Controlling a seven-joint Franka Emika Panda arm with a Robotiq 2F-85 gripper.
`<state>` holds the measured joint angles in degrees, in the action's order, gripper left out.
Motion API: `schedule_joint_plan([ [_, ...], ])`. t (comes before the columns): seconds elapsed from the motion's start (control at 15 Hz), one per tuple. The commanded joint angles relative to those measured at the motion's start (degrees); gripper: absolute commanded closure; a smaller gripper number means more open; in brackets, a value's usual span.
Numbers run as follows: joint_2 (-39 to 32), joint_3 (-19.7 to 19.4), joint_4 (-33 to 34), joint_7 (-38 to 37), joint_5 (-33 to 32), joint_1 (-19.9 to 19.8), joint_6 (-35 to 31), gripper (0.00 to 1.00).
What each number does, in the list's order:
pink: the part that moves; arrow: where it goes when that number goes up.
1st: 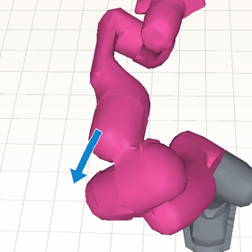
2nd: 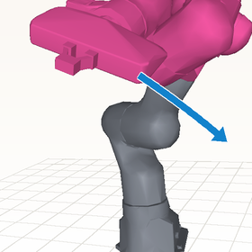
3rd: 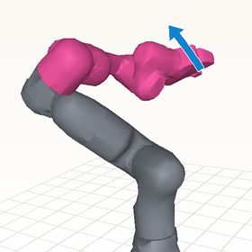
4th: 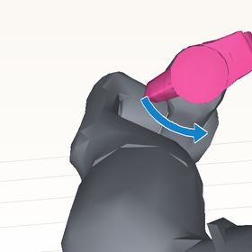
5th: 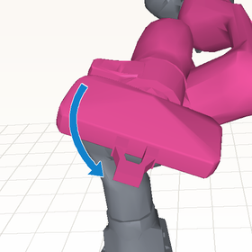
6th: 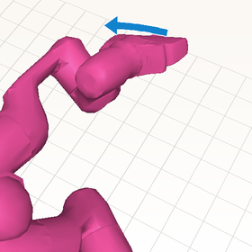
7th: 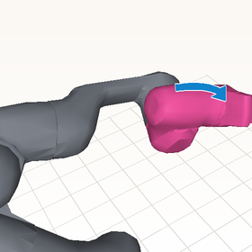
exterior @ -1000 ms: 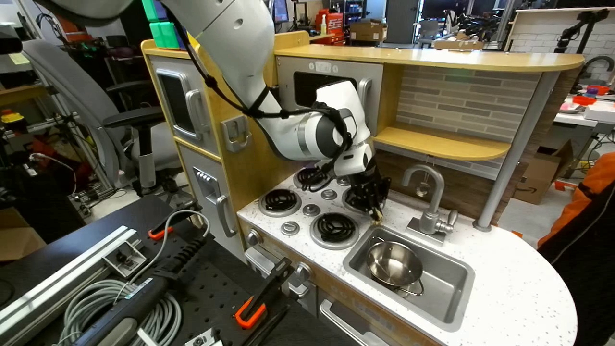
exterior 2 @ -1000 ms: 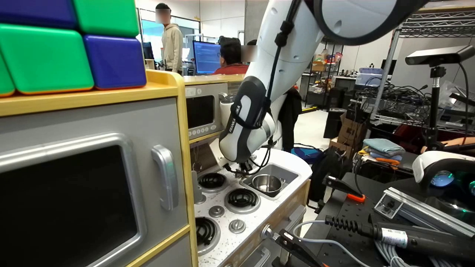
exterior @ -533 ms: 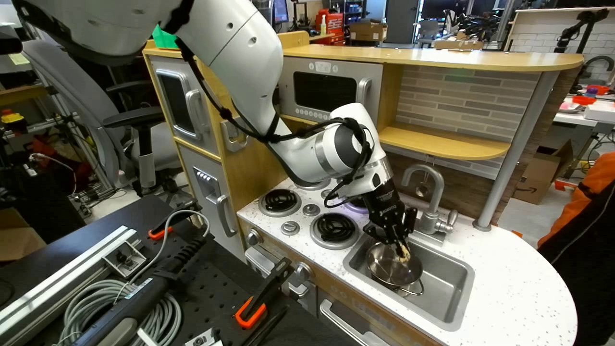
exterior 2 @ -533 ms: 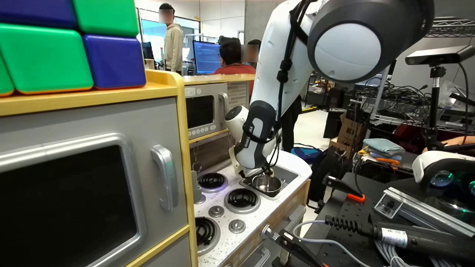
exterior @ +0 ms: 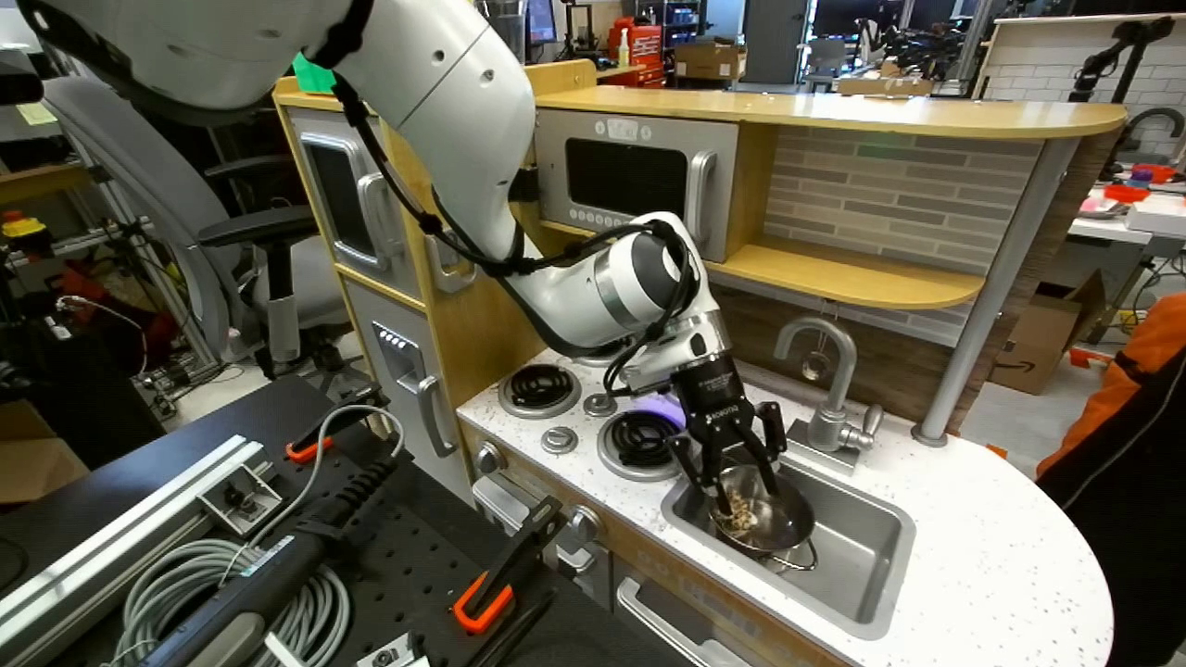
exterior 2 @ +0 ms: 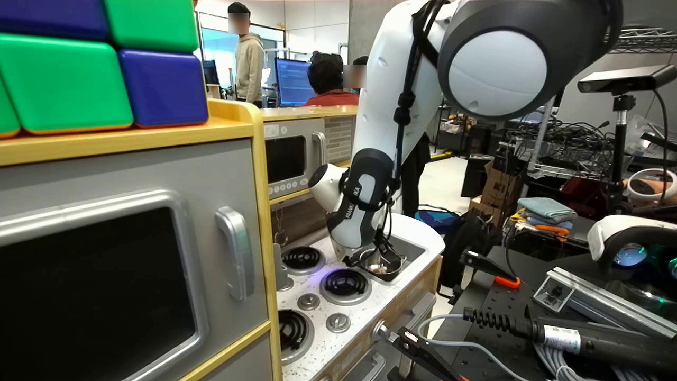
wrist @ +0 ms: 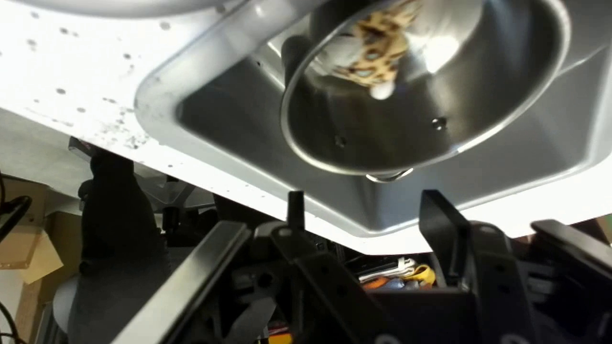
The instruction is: Place the stuffed animal in the pot
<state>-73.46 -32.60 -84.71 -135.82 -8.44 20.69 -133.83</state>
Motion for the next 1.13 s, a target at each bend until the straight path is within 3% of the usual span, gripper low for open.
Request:
schedule_joint_plan([
  [0.0, 6.7, 4.5, -2.0, 3.3, -3.8, -1.5, -1.3, 0.05],
  [0.13, 9.8, 6.0, -5.7, 6.9, -6.6, -0.8, -6.3, 0.0],
  [0.47, 18.5, 9.6, -15.4, 17.5, -9.5, -1.8, -17.8, 0.0],
  [0.67, 23.7, 11.6, -21.2, 26.5, -8.5, -3.9, -23.9, 0.0],
  [0.87, 28.4, 16.0, -24.9, 37.7, -5.7, -8.7, -26.8, 0.0],
  [0.93, 22.5, 11.5, -19.9, 32.0, -5.4, -4.1, -24.5, 0.0],
  [1.07, 23.6, 11.6, -20.6, 33.2, -5.2, -4.9, -24.7, 0.0],
])
